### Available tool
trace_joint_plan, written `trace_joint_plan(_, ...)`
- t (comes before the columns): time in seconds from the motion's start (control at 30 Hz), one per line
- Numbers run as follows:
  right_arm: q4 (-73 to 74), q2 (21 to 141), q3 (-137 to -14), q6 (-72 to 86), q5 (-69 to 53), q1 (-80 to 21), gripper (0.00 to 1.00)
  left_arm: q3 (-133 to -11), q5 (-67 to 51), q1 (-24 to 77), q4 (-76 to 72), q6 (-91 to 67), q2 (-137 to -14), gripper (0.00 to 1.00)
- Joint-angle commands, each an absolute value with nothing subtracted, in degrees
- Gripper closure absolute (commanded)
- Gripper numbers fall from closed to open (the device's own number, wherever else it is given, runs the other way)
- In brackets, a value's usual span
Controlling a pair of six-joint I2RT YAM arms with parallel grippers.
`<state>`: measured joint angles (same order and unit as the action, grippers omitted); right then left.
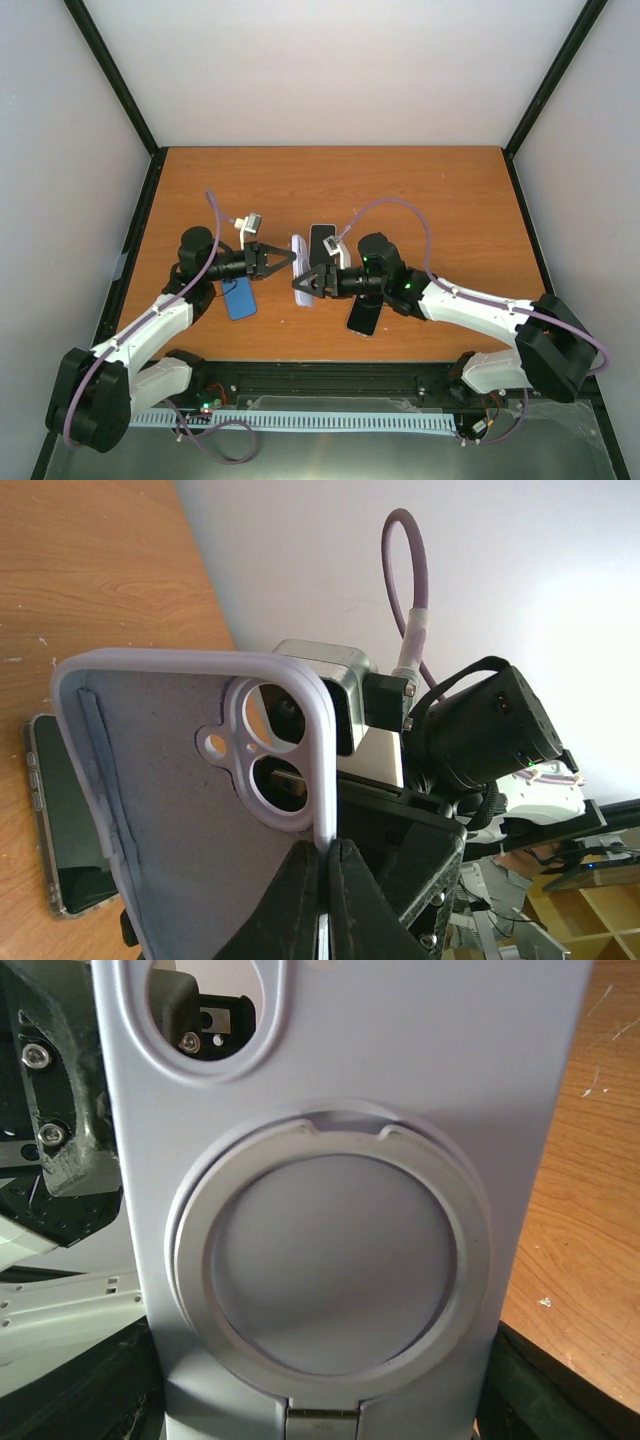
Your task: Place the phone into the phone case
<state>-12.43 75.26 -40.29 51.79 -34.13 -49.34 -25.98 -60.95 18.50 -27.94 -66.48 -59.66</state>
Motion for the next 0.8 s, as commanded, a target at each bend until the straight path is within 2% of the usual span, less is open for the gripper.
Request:
trace_joint_plan(0.0, -14.0, 74.3, -39.5, 51.4, -32.7, -49.7, 0.23, -28.4, -59.2, 19.0, -19.9, -61.3, -58.1, 1.0)
trace_joint_plan(0.23, -4.1, 68.3, -38.8, 48.8, -23.6, -49.7, 0.0, -31.8, -53.8, 19.1, -5.9, -54.3, -59.2, 1.0)
trace_joint_plan(0.5, 8.4, 57.9, -37.7, 47.4, -9.9, -49.4, 0.0, -40.1, -36.4, 23.1, 17.3, -47.0, -64.6, 1.0)
trace_joint_plan(0.77, 15.4, 50.2, -37.3, 46.2, -3.8, -48.4, 0.0, -43.1, -25.6, 32.3, 23.4, -51.1, -74.0, 1.0)
